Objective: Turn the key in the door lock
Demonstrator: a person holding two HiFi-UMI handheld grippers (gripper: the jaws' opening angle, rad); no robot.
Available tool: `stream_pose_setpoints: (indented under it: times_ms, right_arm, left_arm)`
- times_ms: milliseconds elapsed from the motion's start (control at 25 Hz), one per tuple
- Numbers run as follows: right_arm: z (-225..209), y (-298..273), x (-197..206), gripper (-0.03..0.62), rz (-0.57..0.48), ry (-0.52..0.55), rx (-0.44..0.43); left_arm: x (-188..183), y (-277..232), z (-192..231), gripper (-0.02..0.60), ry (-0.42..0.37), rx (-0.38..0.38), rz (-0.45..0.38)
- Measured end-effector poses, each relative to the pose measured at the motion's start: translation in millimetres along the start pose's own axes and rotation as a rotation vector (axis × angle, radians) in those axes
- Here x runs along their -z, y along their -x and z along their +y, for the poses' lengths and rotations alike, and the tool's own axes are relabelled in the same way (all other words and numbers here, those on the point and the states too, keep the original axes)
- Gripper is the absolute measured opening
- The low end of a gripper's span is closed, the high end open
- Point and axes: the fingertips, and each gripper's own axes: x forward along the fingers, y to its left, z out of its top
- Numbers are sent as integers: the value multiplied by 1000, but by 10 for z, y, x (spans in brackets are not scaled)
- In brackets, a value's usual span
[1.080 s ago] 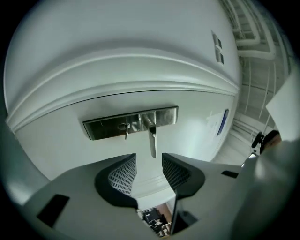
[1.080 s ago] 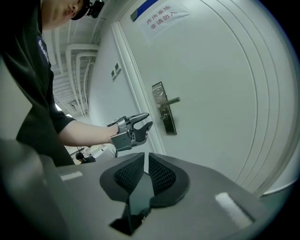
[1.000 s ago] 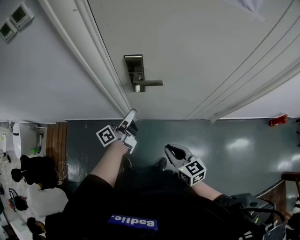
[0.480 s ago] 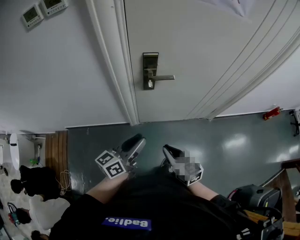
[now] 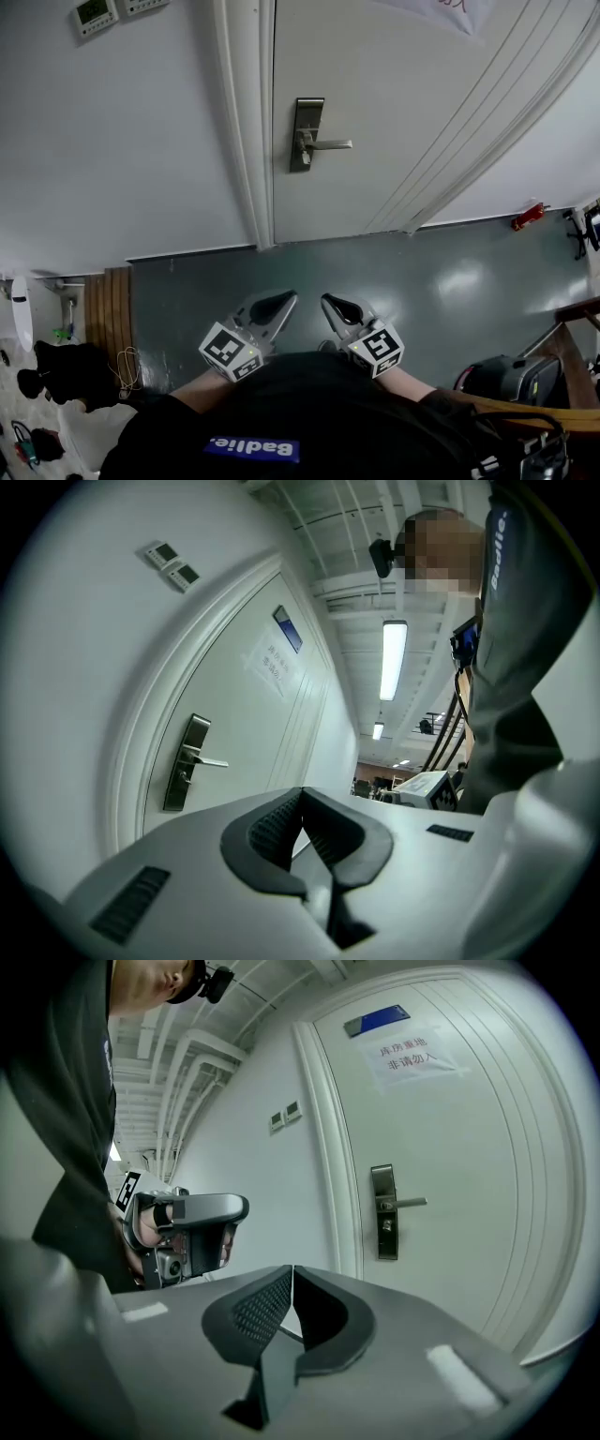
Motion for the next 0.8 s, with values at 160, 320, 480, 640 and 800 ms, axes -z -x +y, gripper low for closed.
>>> stream_pose_setpoints:
  times_ms: [160,320,480,640,800]
  right_arm:
    - [-2,133,-142,2,-35,31,-38]
    - [-68,336,-273,2,-85,47,-55]
    - [-62,438,-251,2,-102,21,-88]
    - [-57,473,-208,0,-89,24,-119]
    - [-22,521,-145,0,-76,20,-137]
  left_arm:
    - [-113,-53,-189,6,-69,-32,-13]
    - [-99,-146,-436,6,-111,-20,11]
    - [-31,-199,-568,5,-143,-27,35]
    - [13,-185,-588,5,-121,-57,24]
    - [57,-185,-653,5,-132,-58,31]
